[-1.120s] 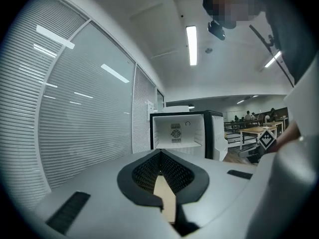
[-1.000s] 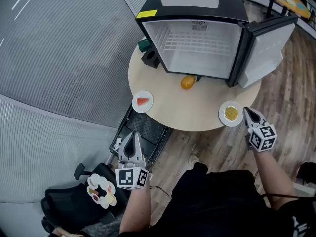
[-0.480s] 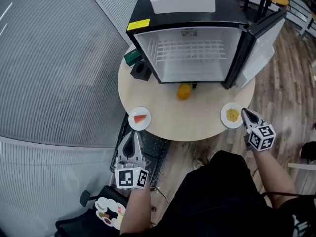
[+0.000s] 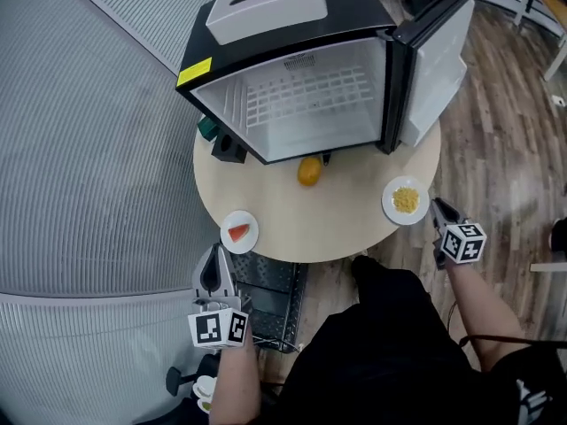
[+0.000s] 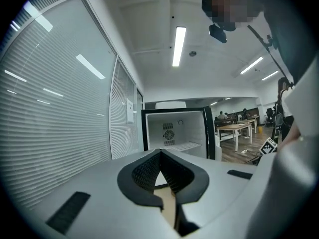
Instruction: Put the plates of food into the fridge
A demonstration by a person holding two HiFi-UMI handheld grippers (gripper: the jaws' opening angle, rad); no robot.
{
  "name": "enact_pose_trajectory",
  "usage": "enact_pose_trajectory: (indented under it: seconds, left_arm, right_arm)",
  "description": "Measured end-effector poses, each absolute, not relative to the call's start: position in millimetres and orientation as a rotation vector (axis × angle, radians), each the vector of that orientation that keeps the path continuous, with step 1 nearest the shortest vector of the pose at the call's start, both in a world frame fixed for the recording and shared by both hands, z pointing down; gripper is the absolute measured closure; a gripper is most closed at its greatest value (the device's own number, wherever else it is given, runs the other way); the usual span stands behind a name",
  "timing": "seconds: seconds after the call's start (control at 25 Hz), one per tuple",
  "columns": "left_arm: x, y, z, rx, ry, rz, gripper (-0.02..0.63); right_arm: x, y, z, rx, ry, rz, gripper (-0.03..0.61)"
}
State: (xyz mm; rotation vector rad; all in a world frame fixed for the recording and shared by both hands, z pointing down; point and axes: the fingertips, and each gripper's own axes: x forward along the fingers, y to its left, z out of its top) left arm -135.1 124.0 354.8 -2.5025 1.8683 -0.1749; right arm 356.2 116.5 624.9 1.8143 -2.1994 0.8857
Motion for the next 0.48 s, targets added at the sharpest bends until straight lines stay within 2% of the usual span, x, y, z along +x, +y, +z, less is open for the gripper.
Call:
enact_pose_trajectory:
  seconds: [0.08, 0.2, 0.48]
  left_arm:
    - [-131, 120, 354, -2.508, 1.848, -0.2, 0.607]
    - [-122, 115, 356, -2.519, 1.82, -0.228, 0.607]
    - [-120, 105, 370, -2.538, 1.831, -0.299, 0.607]
  right_arm:
    - [358, 120, 642, 1.799, -2.18, 0.959, 0.472]
    - [362, 119, 666, 1.779, -2.145, 1.068, 0.389]
    - [365, 112, 712, 1.809, -2.066, 1.317, 0.379]
